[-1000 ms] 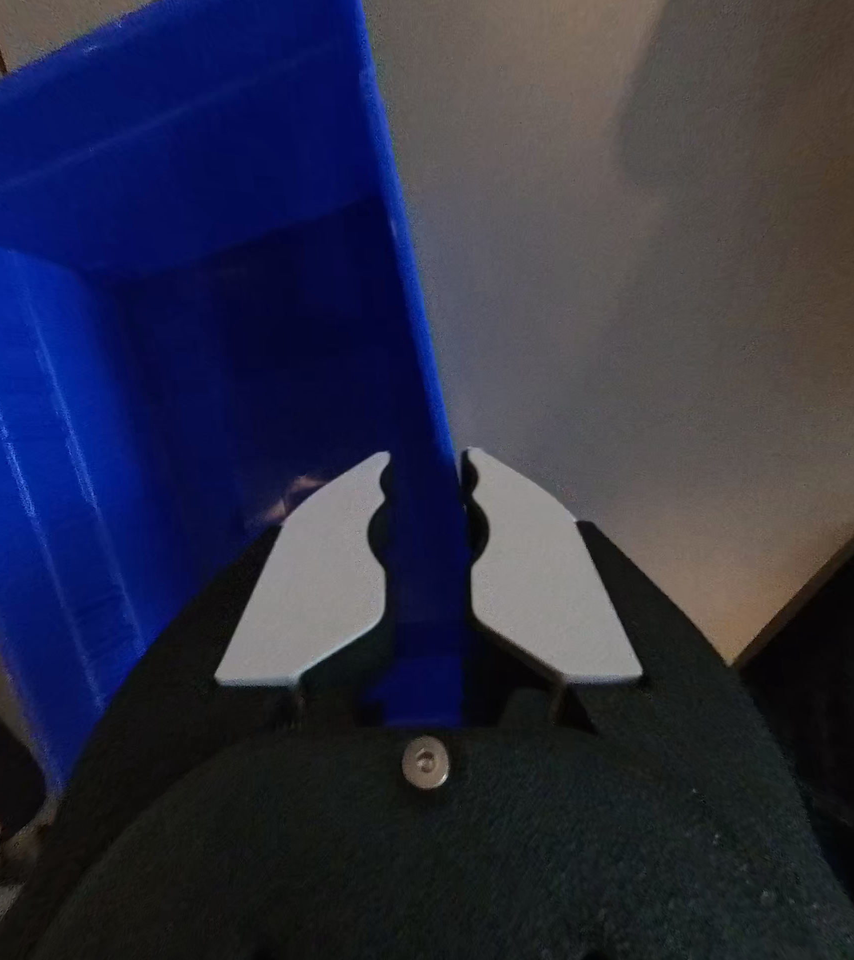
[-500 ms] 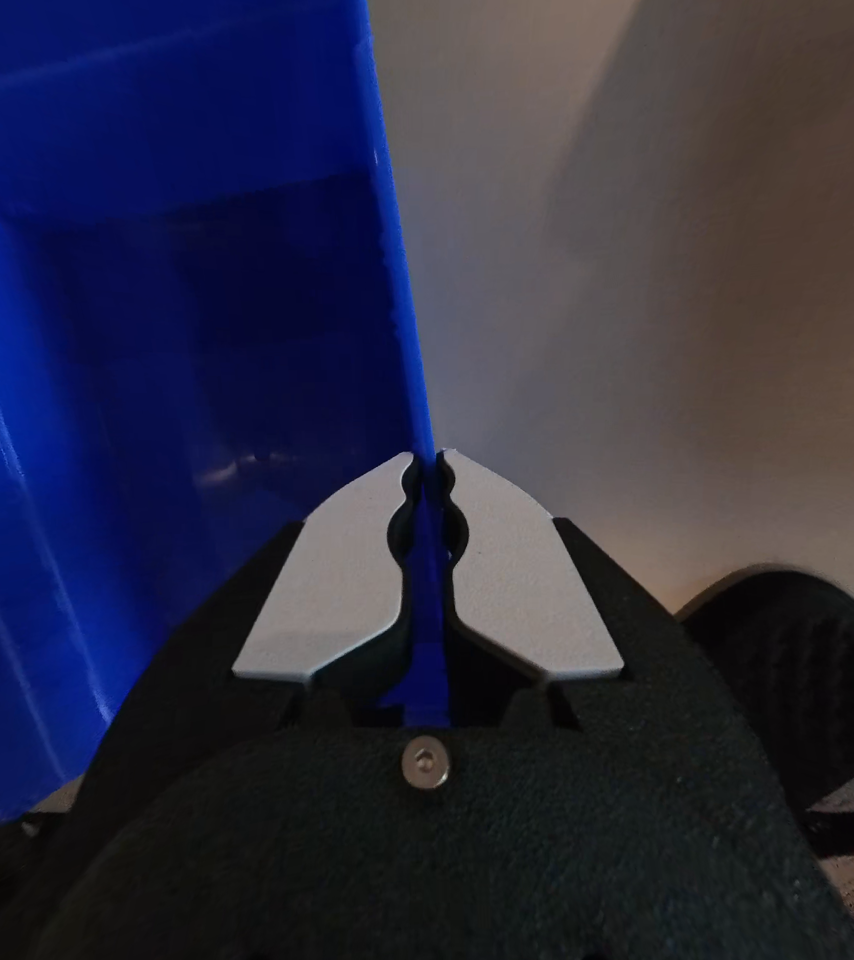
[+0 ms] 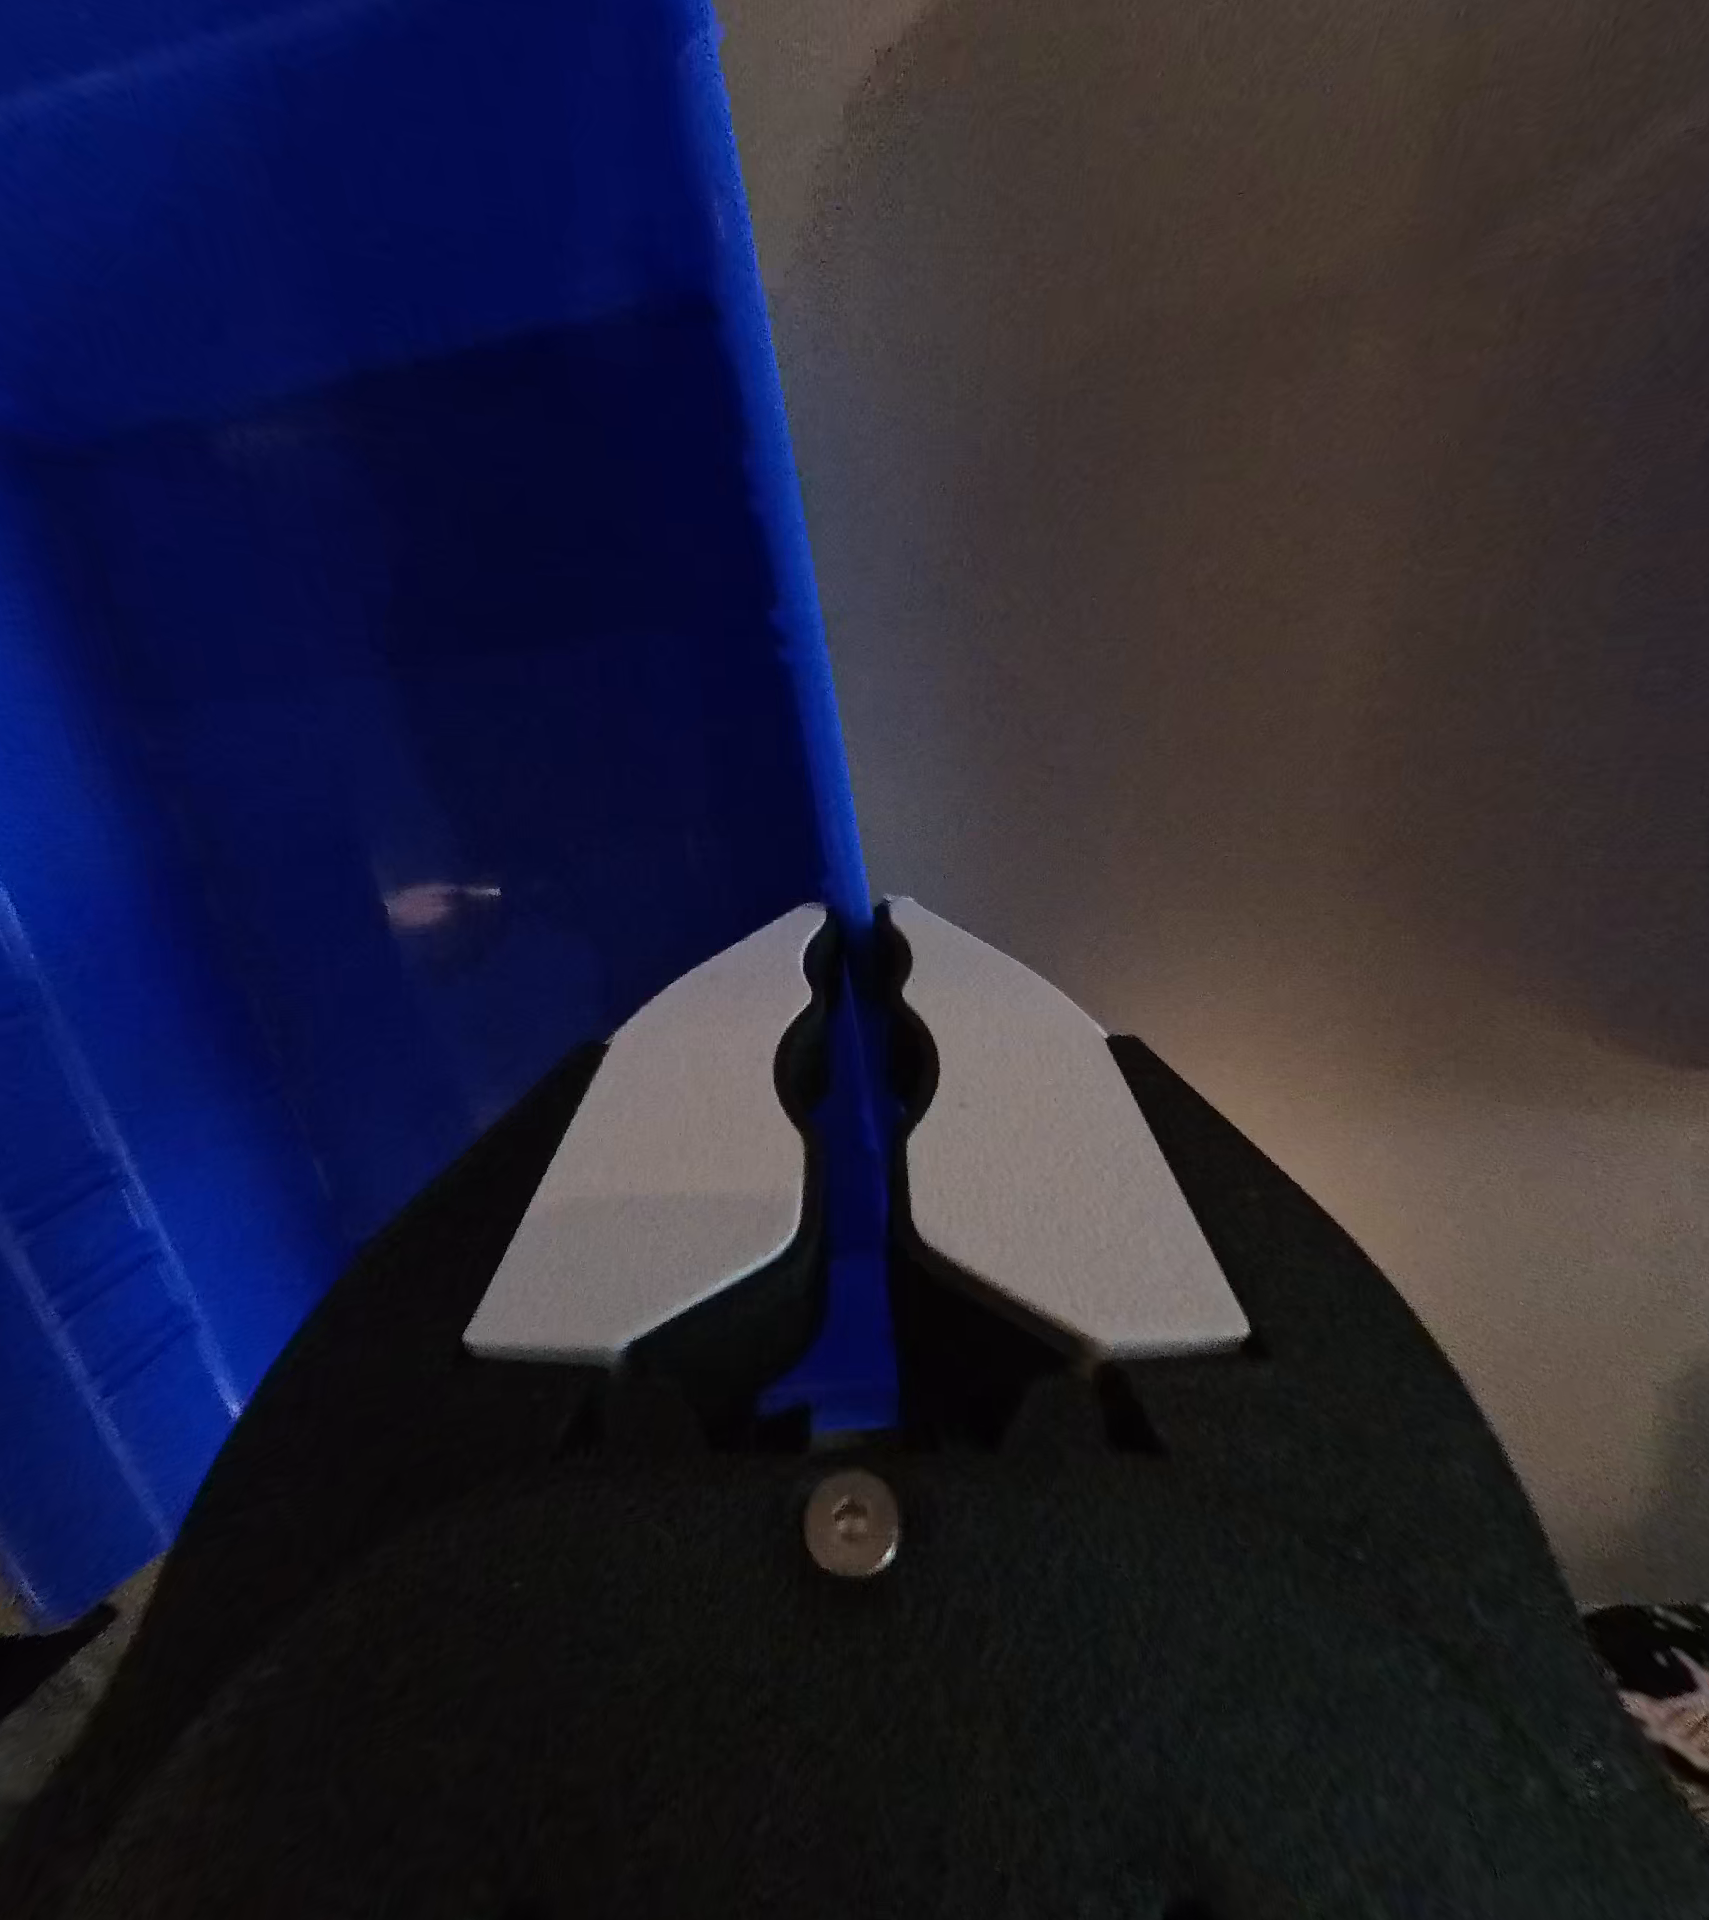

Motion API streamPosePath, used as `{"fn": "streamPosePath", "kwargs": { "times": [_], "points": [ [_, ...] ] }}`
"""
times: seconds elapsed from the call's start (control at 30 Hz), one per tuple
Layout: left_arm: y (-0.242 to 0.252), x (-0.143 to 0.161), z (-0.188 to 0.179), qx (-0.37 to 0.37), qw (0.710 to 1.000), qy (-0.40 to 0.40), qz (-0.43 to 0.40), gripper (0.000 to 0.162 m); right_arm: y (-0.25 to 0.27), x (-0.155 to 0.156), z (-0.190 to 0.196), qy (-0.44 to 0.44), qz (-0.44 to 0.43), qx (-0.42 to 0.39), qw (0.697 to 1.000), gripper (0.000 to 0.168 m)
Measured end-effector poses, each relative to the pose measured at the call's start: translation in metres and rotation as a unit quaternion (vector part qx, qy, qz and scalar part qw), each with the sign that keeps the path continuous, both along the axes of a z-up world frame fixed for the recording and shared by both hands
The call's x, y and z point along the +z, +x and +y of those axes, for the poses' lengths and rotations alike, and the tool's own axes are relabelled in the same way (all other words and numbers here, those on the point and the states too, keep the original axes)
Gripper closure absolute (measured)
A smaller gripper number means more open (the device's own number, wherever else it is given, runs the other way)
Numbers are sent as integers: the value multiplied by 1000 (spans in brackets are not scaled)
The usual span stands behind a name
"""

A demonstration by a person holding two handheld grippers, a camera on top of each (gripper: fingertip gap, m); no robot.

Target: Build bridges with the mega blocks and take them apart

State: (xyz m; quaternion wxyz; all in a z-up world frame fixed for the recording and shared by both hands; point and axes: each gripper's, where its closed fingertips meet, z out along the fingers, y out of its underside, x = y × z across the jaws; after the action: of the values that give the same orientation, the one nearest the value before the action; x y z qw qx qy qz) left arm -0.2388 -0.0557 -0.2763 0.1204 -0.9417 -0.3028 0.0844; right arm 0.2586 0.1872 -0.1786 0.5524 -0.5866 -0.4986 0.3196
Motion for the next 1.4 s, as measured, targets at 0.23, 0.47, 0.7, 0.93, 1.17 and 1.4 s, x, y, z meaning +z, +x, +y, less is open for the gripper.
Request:
{"fn": "streamPosePath", "kwargs": {
  "times": [0.23, 0.47, 0.7, 0.93, 1.17, 1.4],
  "points": [
    [20, -1, 44, 1, 1000, -13, -12, 155, 5, -4, 4, -5, -5, 7, 1000, 84],
    [45, -2, 84, -29, 999, -15, -17, 155, 15, -9, 15, -20, -6, -12, 1000, 84],
    [70, -2, 117, -59, 998, -20, -21, 155, 16, -14, 15, -19, -19, -6, 1000, 84],
    [88, -3, 144, -72, 997, -23, -17, 155, 21, -10, 14, -15, -11, -9, 1000, 84],
    [99, -4, 153, -70, 997, -38, -15, 156, 24, -8, 14, -16, -5, -9, 1000, 84],
    [106, -4, 164, -74, 996, -41, -12, 155, 30, -6, 17, -15, 2, -17, 1000, 84]
  ]
}}
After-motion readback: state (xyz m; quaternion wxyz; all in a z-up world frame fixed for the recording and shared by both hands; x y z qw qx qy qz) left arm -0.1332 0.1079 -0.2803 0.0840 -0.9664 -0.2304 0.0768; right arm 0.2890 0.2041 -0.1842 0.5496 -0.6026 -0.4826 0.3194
